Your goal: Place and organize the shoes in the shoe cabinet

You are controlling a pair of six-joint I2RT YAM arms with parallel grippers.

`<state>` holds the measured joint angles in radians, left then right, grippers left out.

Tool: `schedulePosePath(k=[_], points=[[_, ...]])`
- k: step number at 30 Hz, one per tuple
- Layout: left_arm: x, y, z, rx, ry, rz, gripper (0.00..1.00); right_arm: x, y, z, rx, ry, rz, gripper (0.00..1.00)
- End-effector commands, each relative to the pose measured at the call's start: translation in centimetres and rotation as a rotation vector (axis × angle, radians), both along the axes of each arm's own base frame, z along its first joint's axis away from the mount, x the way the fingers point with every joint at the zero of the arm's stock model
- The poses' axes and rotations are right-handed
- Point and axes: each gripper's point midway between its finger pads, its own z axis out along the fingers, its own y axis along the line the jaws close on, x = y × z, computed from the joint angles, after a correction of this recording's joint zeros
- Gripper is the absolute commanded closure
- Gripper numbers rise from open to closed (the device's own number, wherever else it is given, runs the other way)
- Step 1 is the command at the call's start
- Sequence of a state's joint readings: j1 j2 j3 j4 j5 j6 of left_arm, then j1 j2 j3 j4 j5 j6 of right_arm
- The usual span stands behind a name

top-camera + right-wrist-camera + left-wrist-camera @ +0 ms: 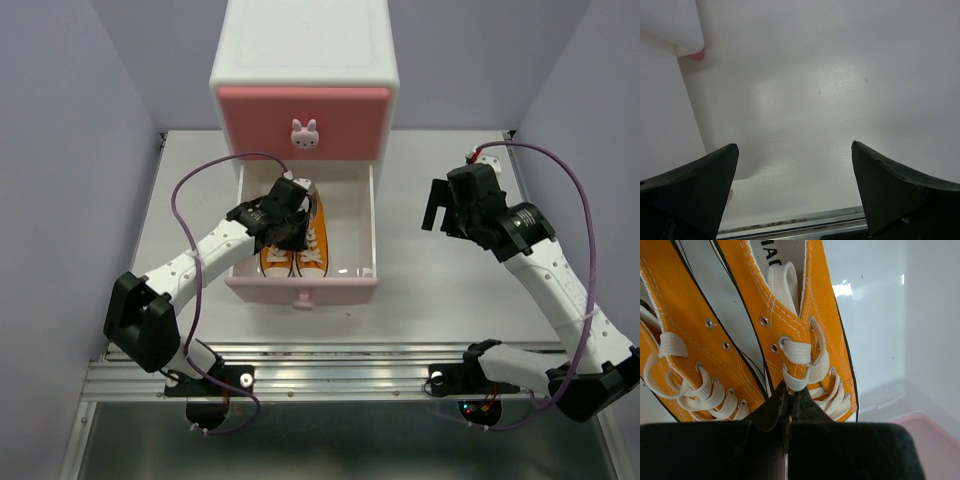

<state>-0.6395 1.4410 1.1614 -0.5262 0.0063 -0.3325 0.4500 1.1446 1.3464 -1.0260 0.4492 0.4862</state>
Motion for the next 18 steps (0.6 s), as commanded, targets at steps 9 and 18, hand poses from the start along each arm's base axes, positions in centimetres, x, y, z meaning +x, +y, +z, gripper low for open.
schedulePosePath(k=[9,18], points=[[1.3,1.3,1.0,0.055,-0.016,0.073,0.58,-1.1,-1.2,1.3,0.003,-0.046,-0.028,0.0],[1.4,1.0,7.6,-0.057,-0.109,0.109,0.39,-1.0,-1.1,2.4,0.034,-0.089,-0.031,0.0]])
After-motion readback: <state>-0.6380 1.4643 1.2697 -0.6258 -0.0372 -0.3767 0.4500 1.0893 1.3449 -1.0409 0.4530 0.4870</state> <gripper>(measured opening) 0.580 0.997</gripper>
